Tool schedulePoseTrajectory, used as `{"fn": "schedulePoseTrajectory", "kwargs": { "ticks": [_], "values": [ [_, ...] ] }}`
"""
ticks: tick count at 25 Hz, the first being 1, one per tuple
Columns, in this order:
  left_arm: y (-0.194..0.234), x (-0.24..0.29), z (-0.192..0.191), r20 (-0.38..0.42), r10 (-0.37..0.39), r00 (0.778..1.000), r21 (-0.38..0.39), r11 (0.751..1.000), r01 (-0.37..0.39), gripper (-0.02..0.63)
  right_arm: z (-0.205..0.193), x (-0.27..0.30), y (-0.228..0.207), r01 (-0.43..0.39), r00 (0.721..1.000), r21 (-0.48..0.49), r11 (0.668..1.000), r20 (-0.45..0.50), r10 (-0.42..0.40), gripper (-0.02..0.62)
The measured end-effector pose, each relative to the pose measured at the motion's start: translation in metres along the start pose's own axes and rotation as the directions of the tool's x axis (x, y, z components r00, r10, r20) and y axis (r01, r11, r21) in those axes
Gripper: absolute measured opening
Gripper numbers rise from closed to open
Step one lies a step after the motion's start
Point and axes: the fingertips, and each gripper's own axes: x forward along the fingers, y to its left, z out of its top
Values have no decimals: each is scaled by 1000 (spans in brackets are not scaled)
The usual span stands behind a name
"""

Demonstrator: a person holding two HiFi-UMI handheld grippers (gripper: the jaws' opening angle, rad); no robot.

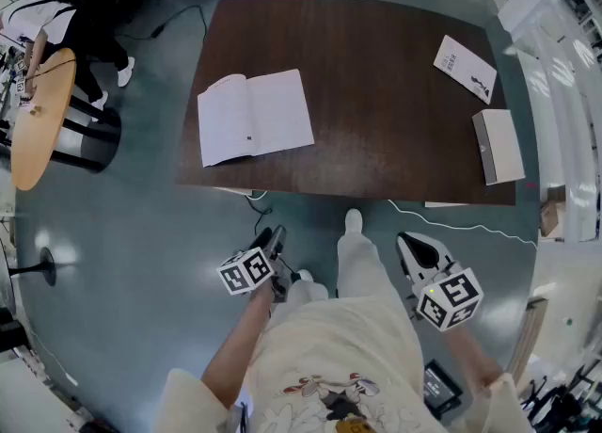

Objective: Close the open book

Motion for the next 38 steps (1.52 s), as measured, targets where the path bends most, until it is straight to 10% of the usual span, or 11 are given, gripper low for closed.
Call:
{"fn": "schedulePoseTrajectory", "kwargs": {
  "ticks": [8,15,38],
  "values": [
    [-103,-156,-48,-35,-193,981,395,899,191,12,-43,-14,112,113,992,13,994,56,-114,6],
    [-130,-211,-94,-72,-162,984,489,854,176,6,-75,-31,163,82,996,25,996,42,-83,6],
    [-133,-240,-114,57,-33,998,418,909,6,6,-89,-46,188,-101,993,-19,995,51,102,6]
  ]
}}
